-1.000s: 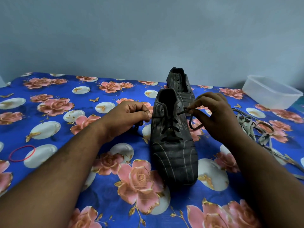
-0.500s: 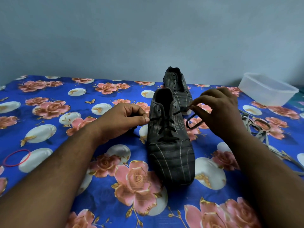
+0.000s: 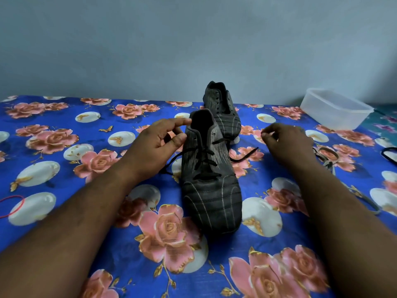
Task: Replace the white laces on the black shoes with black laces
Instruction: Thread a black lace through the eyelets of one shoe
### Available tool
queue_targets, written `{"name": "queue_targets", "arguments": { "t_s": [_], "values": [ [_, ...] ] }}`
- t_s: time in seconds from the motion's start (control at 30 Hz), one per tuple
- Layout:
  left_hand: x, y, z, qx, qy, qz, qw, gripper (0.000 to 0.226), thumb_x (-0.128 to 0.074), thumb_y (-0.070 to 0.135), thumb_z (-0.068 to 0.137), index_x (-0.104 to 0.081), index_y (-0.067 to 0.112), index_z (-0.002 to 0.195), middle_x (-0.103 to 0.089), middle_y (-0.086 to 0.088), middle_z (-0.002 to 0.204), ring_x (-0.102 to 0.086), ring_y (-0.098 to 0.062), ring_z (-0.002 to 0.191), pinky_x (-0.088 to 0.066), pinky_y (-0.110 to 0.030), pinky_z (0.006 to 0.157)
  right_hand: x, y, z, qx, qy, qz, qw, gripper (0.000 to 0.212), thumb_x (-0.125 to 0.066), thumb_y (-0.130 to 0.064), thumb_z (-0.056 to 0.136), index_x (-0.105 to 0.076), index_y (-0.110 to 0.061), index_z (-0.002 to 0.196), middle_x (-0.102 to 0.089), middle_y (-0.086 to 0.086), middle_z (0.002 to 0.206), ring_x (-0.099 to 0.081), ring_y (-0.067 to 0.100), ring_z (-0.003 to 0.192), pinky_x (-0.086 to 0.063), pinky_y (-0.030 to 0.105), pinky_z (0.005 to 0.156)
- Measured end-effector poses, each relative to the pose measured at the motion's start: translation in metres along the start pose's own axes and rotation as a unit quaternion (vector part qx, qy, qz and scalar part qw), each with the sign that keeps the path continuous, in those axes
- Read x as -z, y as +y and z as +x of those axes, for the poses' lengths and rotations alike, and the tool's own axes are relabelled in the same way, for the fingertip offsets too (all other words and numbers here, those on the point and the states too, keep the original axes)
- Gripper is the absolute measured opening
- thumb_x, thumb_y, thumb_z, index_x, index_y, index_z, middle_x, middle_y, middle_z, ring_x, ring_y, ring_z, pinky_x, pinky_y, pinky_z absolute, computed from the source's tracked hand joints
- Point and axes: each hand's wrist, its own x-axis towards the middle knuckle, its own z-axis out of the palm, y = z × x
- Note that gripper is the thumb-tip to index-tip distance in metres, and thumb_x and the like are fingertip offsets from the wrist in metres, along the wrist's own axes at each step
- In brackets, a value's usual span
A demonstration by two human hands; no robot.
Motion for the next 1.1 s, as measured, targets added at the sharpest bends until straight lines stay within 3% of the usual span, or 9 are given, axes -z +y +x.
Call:
{"name": "queue_targets", "arguments": {
  "t_s": [0.13, 0.23, 0.33, 0.47, 0.6, 0.77, 0.87, 0.97, 1.1],
  "values": [
    [-0.008, 0.005, -0.001, -0.051, -0.004, 0.045, 0.998, 0.037, -0.057, 0.017, 0.102, -0.061, 0.027, 0.137, -0.055, 0.013, 0.101, -0.053, 0.004, 0.089, -0.036, -0.004, 0.080, -0.004, -0.003, -0.003, -0.050, -0.058, -0.078, 0.994, 0.042, -0.053, -0.070, 0.090, -0.065, -0.031, 0.090, -0.070, 0.000, 0.104, -0.054, 0.032, 0.119, -0.040, 0.045, 0.096],
    [-0.009, 0.007, -0.001, -0.047, -0.006, 0.045, 0.998, 0.035, -0.059, 0.016, 0.101, -0.063, 0.030, 0.132, -0.054, 0.014, 0.101, -0.053, 0.002, 0.087, -0.036, -0.003, 0.078, -0.010, -0.010, -0.004, -0.042, -0.066, -0.118, 0.990, 0.053, -0.056, -0.077, 0.083, -0.068, -0.026, 0.080, -0.068, 0.002, 0.093, -0.056, 0.031, 0.110, -0.042, 0.046, 0.097],
    [-0.008, 0.007, 0.000, -0.043, 0.002, 0.049, 0.998, 0.034, -0.062, 0.020, 0.099, -0.063, 0.037, 0.128, -0.055, 0.016, 0.101, -0.053, -0.001, 0.082, -0.036, -0.003, 0.076, -0.010, -0.016, -0.005, -0.033, -0.076, -0.110, 0.990, 0.039, -0.069, -0.066, 0.081, -0.073, -0.027, 0.077, -0.068, -0.001, 0.092, -0.057, 0.029, 0.109, -0.043, 0.050, 0.098],
    [-0.008, 0.006, -0.001, -0.032, 0.003, 0.043, 0.999, 0.032, -0.064, 0.022, 0.098, -0.065, 0.037, 0.126, -0.055, 0.015, 0.101, -0.054, -0.002, 0.081, -0.036, -0.004, 0.073, -0.008, -0.020, -0.008, -0.016, -0.077, -0.088, 0.993, 0.015, -0.071, -0.042, 0.085, -0.069, -0.034, 0.073, -0.072, 0.000, 0.097, -0.058, 0.030, 0.109, -0.044, 0.051, 0.097],
    [-0.008, 0.005, 0.001, -0.034, 0.006, 0.032, 0.999, 0.029, -0.067, 0.023, 0.097, -0.067, 0.037, 0.122, -0.057, 0.014, 0.102, -0.055, -0.002, 0.083, -0.037, -0.007, 0.075, -0.004, -0.028, -0.012, 0.002, 0.008, 0.045, 0.999, 0.013, -0.062, -0.034, 0.089, -0.070, -0.025, 0.086, -0.072, -0.001, 0.090, -0.063, 0.027, 0.095, -0.051, 0.039, 0.084],
    [-0.010, 0.003, 0.002, -0.028, 0.007, -0.002, 1.000, 0.022, -0.071, 0.029, 0.093, -0.067, 0.042, 0.111, -0.057, 0.010, 0.099, -0.054, -0.001, 0.071, -0.044, -0.015, 0.073, 0.020, -0.066, -0.035, 0.143, 0.082, 0.265, 0.950, 0.006, -0.070, -0.022, 0.089, -0.071, -0.021, 0.082, -0.069, -0.009, 0.075, -0.059, 0.000, 0.071, -0.039, 0.012, 0.065],
    [-0.013, 0.004, 0.001, -0.028, -0.003, -0.028, 0.999, 0.018, -0.069, 0.036, 0.088, -0.067, 0.039, 0.106, -0.054, 0.013, 0.088, -0.050, -0.002, 0.061, -0.042, -0.020, 0.068, 0.024, -0.084, -0.053, 0.243, 0.067, 0.306, 0.918, 0.002, -0.072, -0.024, 0.085, -0.071, -0.024, 0.084, -0.065, -0.015, 0.076, -0.058, 0.003, 0.078, -0.042, 0.015, 0.073],
    [-0.016, 0.008, 0.000, -0.033, -0.014, -0.036, 0.999, 0.019, -0.069, 0.036, 0.088, -0.067, 0.034, 0.107, -0.053, 0.016, 0.082, -0.049, -0.003, 0.059, -0.045, -0.025, 0.065, 0.019, -0.095, -0.060, 0.305, 0.056, 0.265, 0.913, 0.004, -0.071, -0.029, 0.085, -0.071, -0.025, 0.085, -0.064, -0.022, 0.082, -0.054, 0.006, 0.091, -0.040, 0.017, 0.082],
    [-0.016, 0.011, 0.000, -0.045, -0.030, -0.026, 0.998, 0.018, -0.067, 0.034, 0.090, -0.065, 0.032, 0.108, -0.052, 0.022, 0.082, -0.050, -0.001, 0.065, -0.048, -0.032, 0.070, 0.010, -0.097, -0.057, 0.313, 0.042, 0.201, 0.927, 0.017, -0.059, -0.042, 0.084, -0.067, -0.026, 0.086, -0.068, -0.013, 0.096, -0.055, 0.017, 0.101, -0.044, 0.038, 0.090]
  ]
}}
